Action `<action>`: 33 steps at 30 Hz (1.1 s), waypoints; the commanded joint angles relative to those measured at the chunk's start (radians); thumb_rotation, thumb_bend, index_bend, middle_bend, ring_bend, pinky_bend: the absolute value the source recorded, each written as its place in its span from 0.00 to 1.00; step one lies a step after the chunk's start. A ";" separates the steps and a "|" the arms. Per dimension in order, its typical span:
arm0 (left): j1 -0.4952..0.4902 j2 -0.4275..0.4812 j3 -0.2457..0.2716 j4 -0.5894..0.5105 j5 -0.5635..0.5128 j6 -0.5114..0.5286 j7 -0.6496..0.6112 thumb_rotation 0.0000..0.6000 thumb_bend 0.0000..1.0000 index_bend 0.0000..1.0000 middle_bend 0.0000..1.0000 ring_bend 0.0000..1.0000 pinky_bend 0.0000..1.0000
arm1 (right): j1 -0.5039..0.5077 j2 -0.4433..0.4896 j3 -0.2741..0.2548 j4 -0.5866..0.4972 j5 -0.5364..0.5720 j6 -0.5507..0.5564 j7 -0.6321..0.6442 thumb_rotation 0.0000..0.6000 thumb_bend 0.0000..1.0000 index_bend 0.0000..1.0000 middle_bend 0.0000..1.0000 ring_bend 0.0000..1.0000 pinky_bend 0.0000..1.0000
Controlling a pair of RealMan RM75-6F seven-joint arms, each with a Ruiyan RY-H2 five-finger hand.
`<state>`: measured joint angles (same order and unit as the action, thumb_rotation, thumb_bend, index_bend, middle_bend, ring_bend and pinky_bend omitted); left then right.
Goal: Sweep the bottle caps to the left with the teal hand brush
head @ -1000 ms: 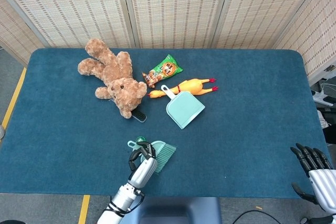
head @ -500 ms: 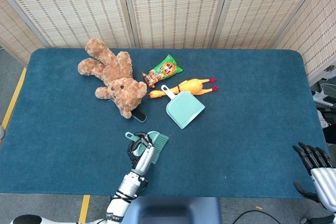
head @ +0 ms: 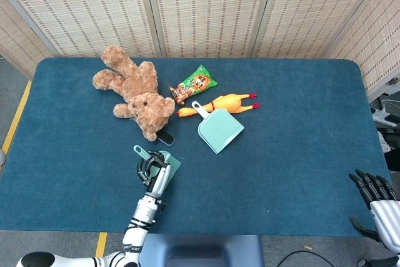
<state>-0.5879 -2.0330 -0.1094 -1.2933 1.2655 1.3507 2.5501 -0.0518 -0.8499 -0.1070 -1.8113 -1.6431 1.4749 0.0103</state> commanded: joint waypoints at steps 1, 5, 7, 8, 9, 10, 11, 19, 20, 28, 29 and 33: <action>-0.005 0.000 0.005 0.046 -0.006 0.016 -0.016 1.00 0.49 0.88 0.98 0.81 0.83 | -0.001 0.000 0.000 -0.001 -0.001 0.001 0.000 1.00 0.20 0.00 0.00 0.00 0.00; -0.006 -0.002 0.009 0.115 -0.002 0.039 -0.048 1.00 0.50 0.88 0.99 0.81 0.83 | -0.002 0.001 -0.001 0.000 -0.003 0.003 0.002 1.00 0.20 0.00 0.00 0.00 0.00; -0.005 -0.002 0.012 0.154 0.002 0.049 -0.071 1.00 0.51 0.88 0.99 0.81 0.83 | -0.002 0.001 -0.001 -0.001 -0.004 0.003 0.001 1.00 0.20 0.00 0.00 0.00 0.00; -0.004 -0.003 0.012 0.169 0.002 0.052 -0.081 1.00 0.51 0.88 0.99 0.81 0.83 | -0.001 0.001 -0.001 -0.001 -0.004 0.002 0.000 1.00 0.20 0.00 0.00 0.00 0.00; -0.003 -0.004 0.012 0.183 0.001 0.054 -0.091 1.00 0.51 0.88 0.99 0.81 0.83 | -0.001 0.001 -0.001 -0.001 -0.005 0.001 0.000 1.00 0.20 0.00 0.00 0.00 0.00; -0.004 -0.004 0.011 0.201 0.001 0.056 -0.104 1.00 0.51 0.88 0.99 0.81 0.83 | -0.001 0.000 -0.002 -0.001 -0.006 -0.001 -0.002 1.00 0.20 0.00 0.00 0.00 0.00; -0.004 -0.003 0.012 0.214 0.001 0.057 -0.114 1.00 0.52 0.88 0.99 0.81 0.83 | -0.001 0.000 -0.003 -0.001 -0.007 -0.001 -0.003 1.00 0.20 0.00 0.00 0.00 0.00; -0.006 0.001 -0.013 0.354 -0.017 0.070 -0.185 1.00 0.52 0.88 0.99 0.81 0.83 | -0.006 -0.001 -0.005 -0.005 -0.013 0.006 -0.013 1.00 0.20 0.00 0.00 0.00 0.00; -0.007 0.000 -0.019 0.372 -0.022 0.071 -0.194 1.00 0.52 0.88 0.99 0.81 0.83 | -0.006 -0.001 -0.005 -0.006 -0.014 0.006 -0.013 1.00 0.20 0.00 0.00 0.00 0.00; -0.010 -0.006 -0.064 0.553 -0.068 0.060 -0.279 1.00 0.53 0.88 0.99 0.81 0.83 | -0.006 -0.003 -0.008 -0.009 -0.018 0.002 -0.025 1.00 0.20 0.00 0.00 0.00 0.00; -0.011 -0.007 -0.068 0.573 -0.072 0.058 -0.288 1.00 0.53 0.88 0.99 0.81 0.83 | -0.006 -0.004 -0.008 -0.010 -0.018 0.002 -0.027 1.00 0.20 0.00 0.00 0.00 0.00; -0.013 -0.014 -0.081 0.658 -0.090 0.045 -0.322 1.00 0.53 0.88 0.99 0.81 0.83 | -0.007 -0.005 -0.009 -0.013 -0.020 0.002 -0.034 1.00 0.20 0.00 0.00 0.00 0.00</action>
<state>-0.5993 -2.0416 -0.1778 -0.6732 1.1900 1.4046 2.2521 -0.0584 -0.8548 -0.1156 -1.8241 -1.6626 1.4766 -0.0237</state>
